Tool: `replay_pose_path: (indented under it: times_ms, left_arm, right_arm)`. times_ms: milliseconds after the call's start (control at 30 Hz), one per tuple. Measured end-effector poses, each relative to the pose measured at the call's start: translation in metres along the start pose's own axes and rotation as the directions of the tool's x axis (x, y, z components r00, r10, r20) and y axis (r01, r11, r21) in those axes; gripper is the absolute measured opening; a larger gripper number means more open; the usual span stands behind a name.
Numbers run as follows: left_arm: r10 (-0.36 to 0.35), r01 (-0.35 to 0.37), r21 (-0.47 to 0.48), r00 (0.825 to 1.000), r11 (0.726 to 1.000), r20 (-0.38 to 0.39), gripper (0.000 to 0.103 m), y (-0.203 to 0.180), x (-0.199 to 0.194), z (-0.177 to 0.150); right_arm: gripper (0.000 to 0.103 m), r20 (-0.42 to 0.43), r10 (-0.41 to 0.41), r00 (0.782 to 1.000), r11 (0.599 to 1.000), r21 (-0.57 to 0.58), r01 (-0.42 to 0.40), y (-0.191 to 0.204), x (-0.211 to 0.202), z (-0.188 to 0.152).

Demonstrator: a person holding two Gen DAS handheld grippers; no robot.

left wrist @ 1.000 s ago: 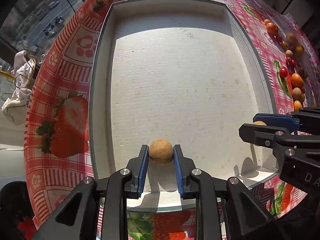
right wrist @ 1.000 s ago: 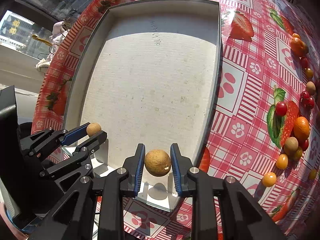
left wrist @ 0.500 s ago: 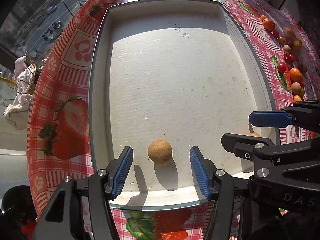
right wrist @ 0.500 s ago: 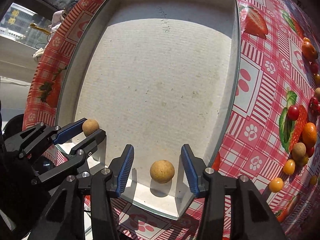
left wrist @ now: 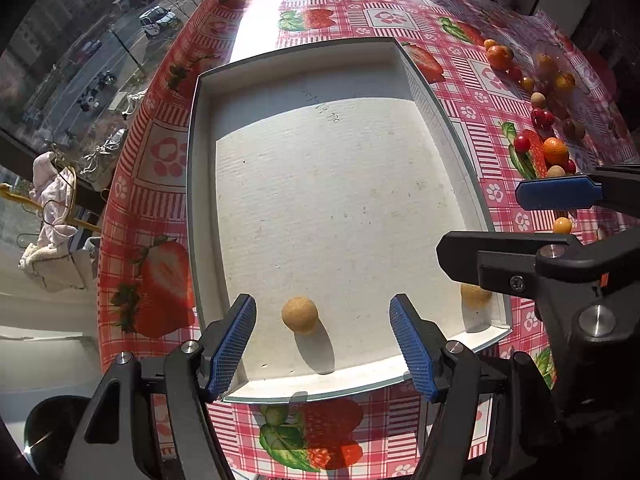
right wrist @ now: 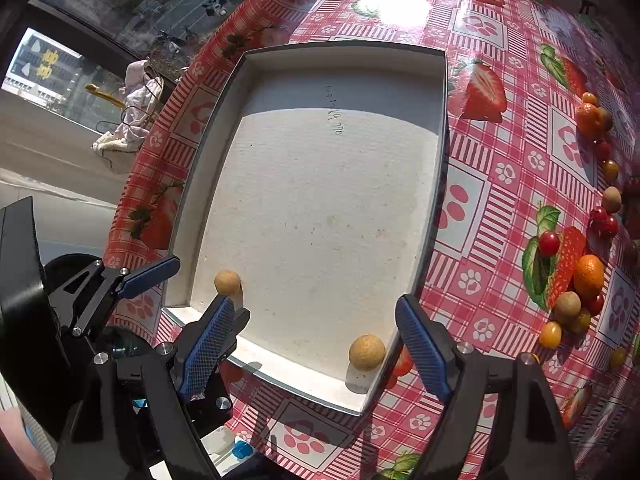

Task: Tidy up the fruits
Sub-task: 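Open both grippers to drop the fruits into the tray, then move both open grippers back to the fruit cluster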

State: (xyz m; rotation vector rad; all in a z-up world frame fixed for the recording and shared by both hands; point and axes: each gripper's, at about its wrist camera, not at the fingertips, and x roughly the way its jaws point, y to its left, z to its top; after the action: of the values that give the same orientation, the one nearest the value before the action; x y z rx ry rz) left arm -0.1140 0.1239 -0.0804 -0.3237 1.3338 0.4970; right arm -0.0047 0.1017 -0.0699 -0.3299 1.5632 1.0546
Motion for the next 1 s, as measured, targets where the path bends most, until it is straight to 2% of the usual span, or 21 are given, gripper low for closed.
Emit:
replay_pose_path:
  times_ms: [133, 300, 500, 600, 767, 1000]
  left_arm:
    - [-0.031, 0.030, 0.070, 0.999, 0.997, 0.015, 0.071, -0.022, -0.006, 0.013]
    - [-0.085, 0.081, 0.162, 0.996, 0.984, 0.021, 0.071, -0.067, -0.014, 0.023]
    - [-0.140, 0.134, 0.230, 0.990, 0.964, 0.009, 0.071, -0.123, -0.016, 0.034]
    - [-0.159, 0.157, 0.236, 0.987, 0.959, -0.012, 0.071, -0.144, -0.009, 0.037]
    - [-0.140, 0.149, 0.225, 0.989, 0.963, -0.055, 0.071, -0.170, 0.013, 0.040]
    - [-0.128, 0.140, 0.173, 0.989, 0.975, -0.081, 0.071, -0.185, 0.036, 0.046]
  right_arm:
    - [0.085, 0.015, -0.029, 0.999, 0.997, 0.068, 0.028, -0.027, -0.017, -0.014]
    - [0.085, 0.018, -0.073, 0.997, 0.980, 0.186, 0.069, -0.085, -0.046, -0.044]
    - [0.085, 0.001, -0.133, 0.991, 0.929, 0.348, 0.124, -0.158, -0.066, -0.090]
    - [0.085, -0.012, -0.162, 0.987, 0.896, 0.418, 0.152, -0.189, -0.071, -0.111]
    - [0.085, -0.030, -0.189, 0.982, 0.842, 0.509, 0.177, -0.239, -0.078, -0.135]
    - [0.085, -0.029, -0.225, 0.974, 0.831, 0.516, 0.207, -0.277, -0.082, -0.139]
